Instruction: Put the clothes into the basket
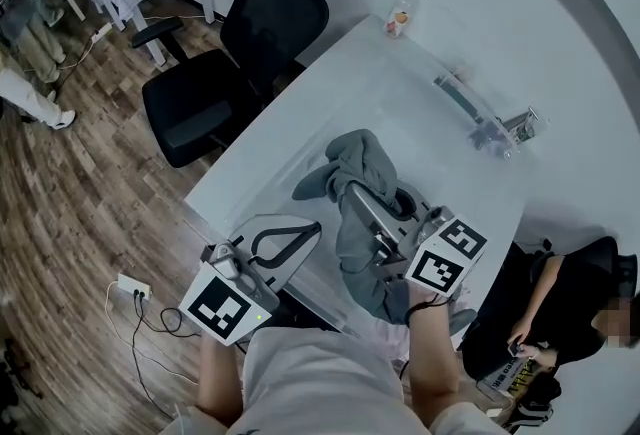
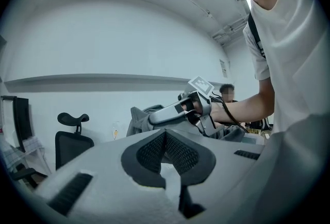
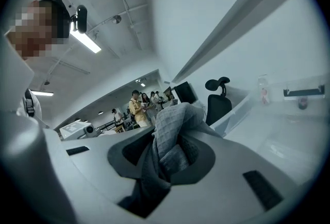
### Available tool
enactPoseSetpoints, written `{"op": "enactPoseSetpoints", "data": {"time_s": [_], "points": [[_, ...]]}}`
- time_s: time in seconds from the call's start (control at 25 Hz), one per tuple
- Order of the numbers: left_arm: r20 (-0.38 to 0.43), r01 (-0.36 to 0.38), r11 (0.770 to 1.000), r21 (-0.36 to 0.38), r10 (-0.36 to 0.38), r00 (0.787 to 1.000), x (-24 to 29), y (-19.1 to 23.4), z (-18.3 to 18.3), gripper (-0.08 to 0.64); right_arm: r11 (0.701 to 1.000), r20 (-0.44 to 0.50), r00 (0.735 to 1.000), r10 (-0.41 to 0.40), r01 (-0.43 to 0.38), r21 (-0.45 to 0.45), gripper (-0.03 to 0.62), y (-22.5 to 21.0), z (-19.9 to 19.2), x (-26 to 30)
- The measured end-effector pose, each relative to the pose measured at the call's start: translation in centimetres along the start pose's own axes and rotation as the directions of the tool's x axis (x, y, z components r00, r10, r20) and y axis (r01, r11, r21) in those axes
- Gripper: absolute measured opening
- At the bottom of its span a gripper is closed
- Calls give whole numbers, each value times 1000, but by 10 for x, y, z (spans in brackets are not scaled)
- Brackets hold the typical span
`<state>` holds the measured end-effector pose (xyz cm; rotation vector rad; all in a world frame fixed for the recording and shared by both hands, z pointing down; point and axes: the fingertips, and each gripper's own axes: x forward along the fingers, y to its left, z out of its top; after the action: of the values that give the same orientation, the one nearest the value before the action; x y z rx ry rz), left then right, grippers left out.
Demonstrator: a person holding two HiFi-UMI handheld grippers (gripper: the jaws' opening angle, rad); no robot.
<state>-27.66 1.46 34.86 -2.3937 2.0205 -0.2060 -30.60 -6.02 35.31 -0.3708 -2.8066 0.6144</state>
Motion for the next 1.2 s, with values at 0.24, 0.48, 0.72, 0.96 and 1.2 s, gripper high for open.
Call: {"op": "enactPoseSetpoints", "data": {"time_s": [0.24, 0.48, 0.72, 0.96, 1.2], "points": [[-26, -2, 1000, -27, 1, 1000, 9, 0, -10, 5, 1000, -92, 996, -19, 19, -2, 80, -19, -34, 2], [-44, 6, 999, -53, -8, 999, 9, -4, -24, 5, 999, -167, 985, -34, 32, -14, 81, -27, -68, 8], [-52, 6, 997, -73, -10, 999, 9, -6, -31, 5, 998, -284, 957, -55, 48, -34, 81, -40, -111, 15], [-56, 9, 997, -78, -14, 998, 9, -6, -33, 5, 994, -403, 912, -84, 47, -100, 83, -45, -147, 21], [-55, 15, 996, -86, -19, 998, 8, -10, -32, 5, 990, -470, 877, -100, 40, -136, 82, -44, -168, 19]]}}
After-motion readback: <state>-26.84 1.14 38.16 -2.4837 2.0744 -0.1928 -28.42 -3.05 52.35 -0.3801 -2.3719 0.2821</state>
